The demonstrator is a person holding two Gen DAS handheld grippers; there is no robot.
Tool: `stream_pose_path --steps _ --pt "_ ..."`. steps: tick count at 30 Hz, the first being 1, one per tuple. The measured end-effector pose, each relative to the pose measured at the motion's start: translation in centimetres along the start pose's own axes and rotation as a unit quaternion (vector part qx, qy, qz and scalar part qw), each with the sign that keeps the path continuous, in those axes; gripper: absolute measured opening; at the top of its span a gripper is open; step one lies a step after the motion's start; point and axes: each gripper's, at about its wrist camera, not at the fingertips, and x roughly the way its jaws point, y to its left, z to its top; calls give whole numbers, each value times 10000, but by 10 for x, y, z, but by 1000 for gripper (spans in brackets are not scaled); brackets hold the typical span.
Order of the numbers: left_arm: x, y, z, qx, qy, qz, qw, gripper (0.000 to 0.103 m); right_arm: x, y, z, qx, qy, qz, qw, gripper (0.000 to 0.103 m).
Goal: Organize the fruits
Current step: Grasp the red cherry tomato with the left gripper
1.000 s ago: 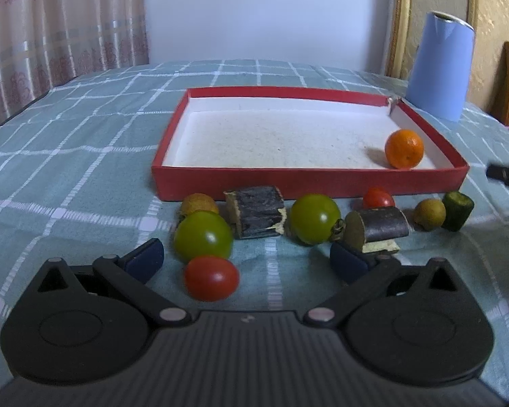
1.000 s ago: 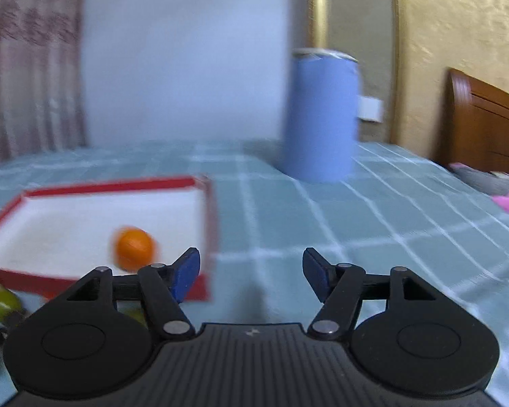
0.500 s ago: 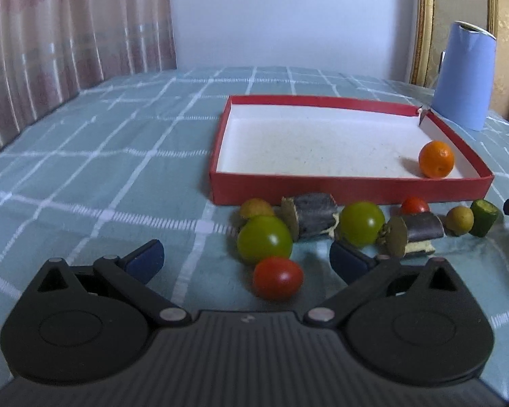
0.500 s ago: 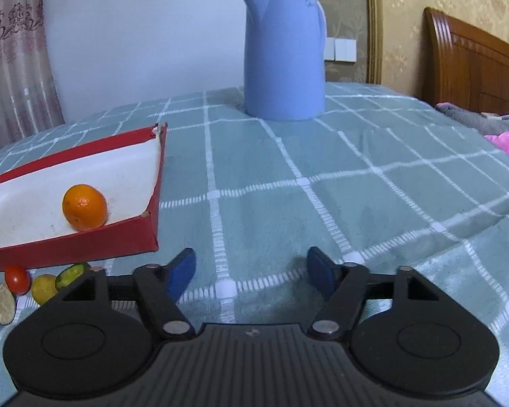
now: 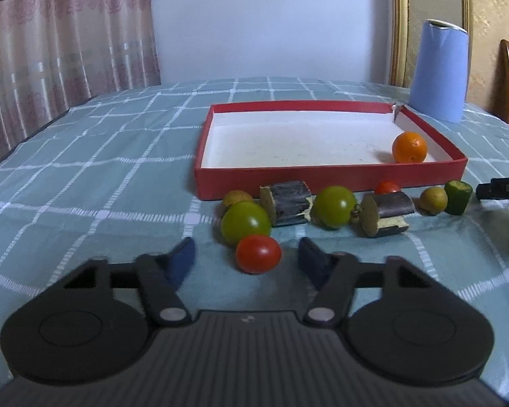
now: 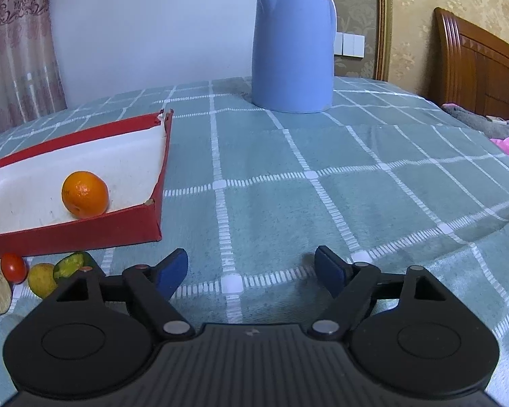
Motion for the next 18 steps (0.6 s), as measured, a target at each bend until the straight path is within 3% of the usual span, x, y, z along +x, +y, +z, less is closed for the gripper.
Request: stream_pose_path --steps 1,4,12,18 --pt "0 0 0 0 -2 1 10000 32 0 1 0 -26 11 -8 10000 84" --pt "0 1 0 -34 -19 -156 9999 25 2 3 0 -94 51 -17 9999 90" --pt "-8 0 5 -61 -107 -229 9997 25 2 3 0 -72 70 14 9999 93" --pt "-8 6 37 -198 -408 -349 9984 25 2 3 0 -72 73 16 9999 93"
